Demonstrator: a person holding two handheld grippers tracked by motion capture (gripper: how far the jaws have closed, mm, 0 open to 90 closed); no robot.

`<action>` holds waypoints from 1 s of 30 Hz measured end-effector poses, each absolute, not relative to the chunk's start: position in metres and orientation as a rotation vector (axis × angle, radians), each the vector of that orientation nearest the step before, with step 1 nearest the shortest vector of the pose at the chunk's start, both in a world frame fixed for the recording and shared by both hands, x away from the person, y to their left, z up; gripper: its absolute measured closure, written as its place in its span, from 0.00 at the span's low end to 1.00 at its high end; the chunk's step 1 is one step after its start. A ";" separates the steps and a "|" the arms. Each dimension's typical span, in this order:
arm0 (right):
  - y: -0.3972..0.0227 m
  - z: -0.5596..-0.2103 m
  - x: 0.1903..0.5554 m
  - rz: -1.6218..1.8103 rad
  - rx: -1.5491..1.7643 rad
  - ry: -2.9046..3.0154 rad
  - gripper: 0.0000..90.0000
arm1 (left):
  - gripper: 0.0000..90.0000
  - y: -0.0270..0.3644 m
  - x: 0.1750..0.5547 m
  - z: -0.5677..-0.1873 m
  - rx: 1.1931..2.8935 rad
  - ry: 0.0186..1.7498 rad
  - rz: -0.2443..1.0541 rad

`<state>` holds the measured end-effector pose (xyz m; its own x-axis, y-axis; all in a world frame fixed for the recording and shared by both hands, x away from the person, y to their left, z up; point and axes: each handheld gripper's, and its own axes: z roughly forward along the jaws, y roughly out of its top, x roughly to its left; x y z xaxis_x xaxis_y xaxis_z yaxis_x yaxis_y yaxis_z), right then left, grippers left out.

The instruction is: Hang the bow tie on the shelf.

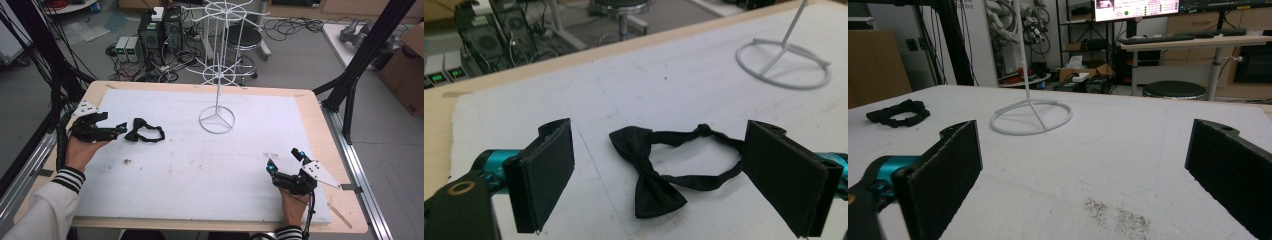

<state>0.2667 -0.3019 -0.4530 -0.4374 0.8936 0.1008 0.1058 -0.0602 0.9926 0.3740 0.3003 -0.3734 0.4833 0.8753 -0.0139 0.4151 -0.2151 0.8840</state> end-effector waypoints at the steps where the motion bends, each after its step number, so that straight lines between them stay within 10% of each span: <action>1: -0.302 -0.453 0.267 1.562 1.082 1.570 0.01 | 0.16 0.300 0.377 -0.374 1.828 1.095 0.626; 30: -0.301 -0.453 0.267 1.554 1.085 1.582 0.01 | 0.33 0.265 0.444 -0.389 2.113 1.319 0.467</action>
<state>0.2669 -0.3012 -0.4527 -0.4376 0.8943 0.0932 0.1092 -0.0500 0.9928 0.4436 0.2645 -0.3894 0.4449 0.8954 -0.0175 0.6851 -0.3277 0.6506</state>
